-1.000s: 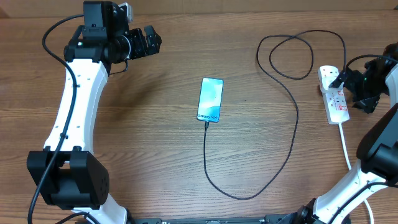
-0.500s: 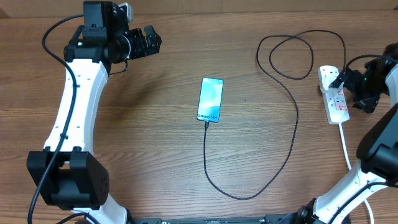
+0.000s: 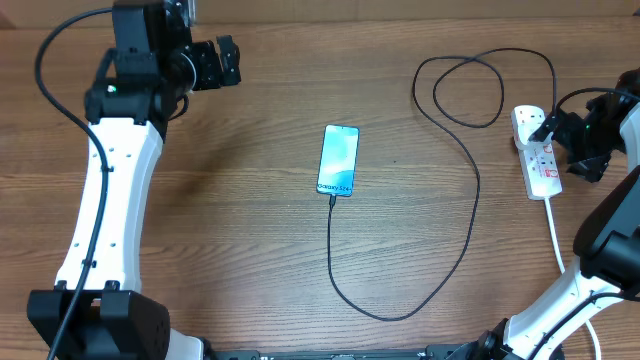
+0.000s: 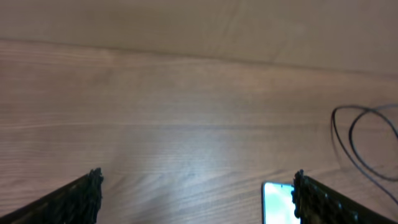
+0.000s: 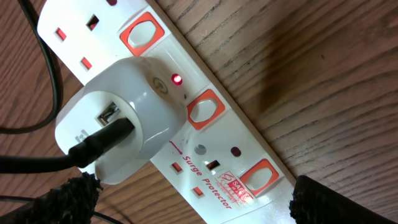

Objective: Plug charger to phone and switch on socket

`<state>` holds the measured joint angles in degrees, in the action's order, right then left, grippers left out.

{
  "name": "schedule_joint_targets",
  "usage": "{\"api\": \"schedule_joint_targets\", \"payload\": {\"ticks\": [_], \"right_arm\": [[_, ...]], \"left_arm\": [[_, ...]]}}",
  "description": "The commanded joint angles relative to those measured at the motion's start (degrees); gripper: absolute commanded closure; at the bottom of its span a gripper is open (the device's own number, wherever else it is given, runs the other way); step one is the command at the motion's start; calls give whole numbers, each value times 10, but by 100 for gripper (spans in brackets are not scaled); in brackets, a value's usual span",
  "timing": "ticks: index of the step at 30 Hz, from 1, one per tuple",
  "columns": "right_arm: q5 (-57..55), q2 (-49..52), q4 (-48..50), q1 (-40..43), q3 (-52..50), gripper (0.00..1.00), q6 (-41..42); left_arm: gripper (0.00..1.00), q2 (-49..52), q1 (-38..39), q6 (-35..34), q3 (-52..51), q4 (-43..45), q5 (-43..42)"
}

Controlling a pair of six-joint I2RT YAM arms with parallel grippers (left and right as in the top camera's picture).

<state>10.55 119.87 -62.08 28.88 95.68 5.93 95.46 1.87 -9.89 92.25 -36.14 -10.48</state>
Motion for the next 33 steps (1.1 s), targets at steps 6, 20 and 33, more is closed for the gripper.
{"api": "schedule_joint_targets", "payload": {"ticks": [6, 20, 33], "right_arm": [[5, -16, 3, 1, 14, 0, -4], [5, -16, 3, 1, 14, 0, -4], [5, -16, 3, 1, 14, 0, -4]], "left_arm": [[0, -70, 1, 19, -282, 292, -95], [0, -319, 0, -65, -770, 608, 22], [0, -505, -1, -99, -920, 595, 61]]}}
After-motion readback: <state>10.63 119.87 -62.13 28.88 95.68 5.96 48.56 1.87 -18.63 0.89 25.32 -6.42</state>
